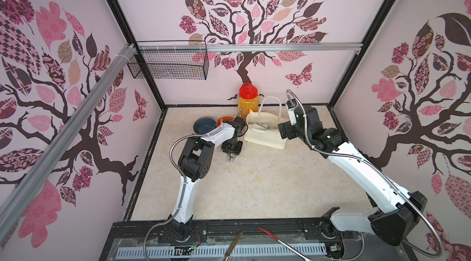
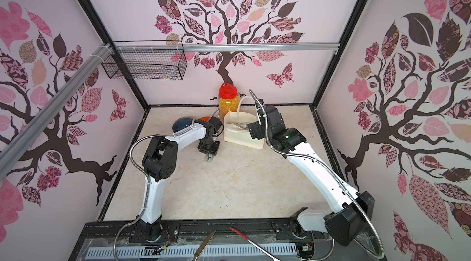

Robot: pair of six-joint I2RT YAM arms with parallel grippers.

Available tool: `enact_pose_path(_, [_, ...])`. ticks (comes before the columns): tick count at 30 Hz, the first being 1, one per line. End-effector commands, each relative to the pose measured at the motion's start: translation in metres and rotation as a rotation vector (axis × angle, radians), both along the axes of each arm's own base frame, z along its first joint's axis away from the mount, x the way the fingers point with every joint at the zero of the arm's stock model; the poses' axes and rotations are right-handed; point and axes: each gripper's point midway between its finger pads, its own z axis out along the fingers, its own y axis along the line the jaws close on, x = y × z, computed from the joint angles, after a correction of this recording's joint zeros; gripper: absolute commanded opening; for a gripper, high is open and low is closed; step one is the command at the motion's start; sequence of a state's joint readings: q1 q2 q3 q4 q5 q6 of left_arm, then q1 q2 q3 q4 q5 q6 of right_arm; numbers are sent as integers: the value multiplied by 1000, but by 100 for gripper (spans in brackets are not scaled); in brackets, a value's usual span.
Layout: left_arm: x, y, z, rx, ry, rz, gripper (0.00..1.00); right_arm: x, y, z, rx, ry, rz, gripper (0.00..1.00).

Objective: Put the compass set into the canvas bag
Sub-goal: Pick up the compass set at the center of the board, then place the compass set in the canvas bag.

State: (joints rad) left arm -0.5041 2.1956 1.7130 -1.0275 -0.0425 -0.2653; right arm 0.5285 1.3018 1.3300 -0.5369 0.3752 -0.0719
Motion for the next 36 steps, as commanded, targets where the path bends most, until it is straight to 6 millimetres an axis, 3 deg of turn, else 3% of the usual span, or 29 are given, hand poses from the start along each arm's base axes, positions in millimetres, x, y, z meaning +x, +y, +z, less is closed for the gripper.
enact_pose_path(1, [8, -5, 35, -38, -69, 21, 44, -6, -9, 26, 25, -70, -25, 99])
enact_pose_path(15, [47, -19, 185, -172, -409, 5, 41, -9, -21, 39, 36, -133, -75, 100])
enact_pose_path(19, [59, -14, 214, -107, -504, -79, 42, -11, -26, 44, 41, -158, -94, 100])
enact_pose_path(22, [69, -12, 233, -34, -580, -151, 41, -13, -33, 52, 48, -191, -124, 100])
enact_pose_path(26, [80, -24, 251, -3, -683, -243, 37, -16, -43, 62, 73, -235, -178, 100])
enact_pose_path(33, [93, -82, 265, 260, -881, -586, 39, -22, -45, 62, 81, -221, -180, 100])
enact_pose_path(36, [99, -103, 272, 345, -973, -650, 35, -24, -45, 58, 83, -203, -177, 100])
